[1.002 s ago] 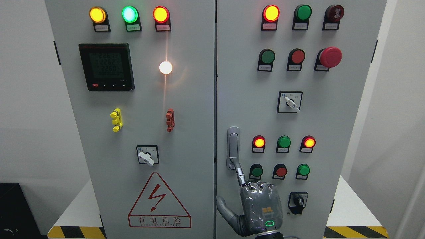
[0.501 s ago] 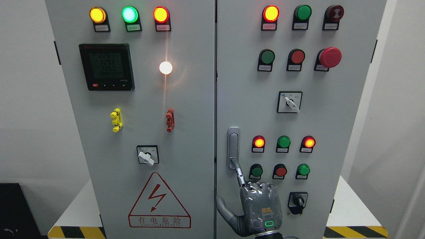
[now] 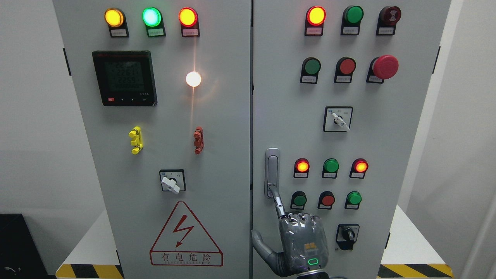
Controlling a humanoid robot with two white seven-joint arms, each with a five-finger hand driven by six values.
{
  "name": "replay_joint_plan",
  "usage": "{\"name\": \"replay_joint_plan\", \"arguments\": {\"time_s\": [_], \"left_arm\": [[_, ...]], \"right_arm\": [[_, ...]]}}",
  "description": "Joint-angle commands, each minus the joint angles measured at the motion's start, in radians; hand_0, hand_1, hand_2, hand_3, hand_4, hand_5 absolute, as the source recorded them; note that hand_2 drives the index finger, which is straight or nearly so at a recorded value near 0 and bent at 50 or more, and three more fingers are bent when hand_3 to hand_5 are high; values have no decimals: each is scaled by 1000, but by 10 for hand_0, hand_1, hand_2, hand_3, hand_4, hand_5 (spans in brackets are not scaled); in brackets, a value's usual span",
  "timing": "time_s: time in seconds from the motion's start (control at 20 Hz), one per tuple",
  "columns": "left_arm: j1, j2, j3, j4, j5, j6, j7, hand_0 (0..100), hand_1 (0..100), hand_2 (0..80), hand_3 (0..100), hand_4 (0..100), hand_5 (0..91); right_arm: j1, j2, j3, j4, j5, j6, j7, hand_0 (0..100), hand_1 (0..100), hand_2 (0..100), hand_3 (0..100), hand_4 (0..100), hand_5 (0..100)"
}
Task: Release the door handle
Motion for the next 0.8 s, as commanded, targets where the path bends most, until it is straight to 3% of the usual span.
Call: {"name": "replay_joint_plan", "arguments": {"time_s": [0.0,0.75], "left_arm": [[17,0,0,0,-1,-1,0,120,556,0,0,0,0],[17,0,0,0,1,-1,0,120,556,0,0,0,0]], "right_arm": [[0,1,1,8,1,1,1,312,198,95,1000,1000,1000],[3,2,3,10,-1,3,22,311,202,103,1000,1000,1000]]}}
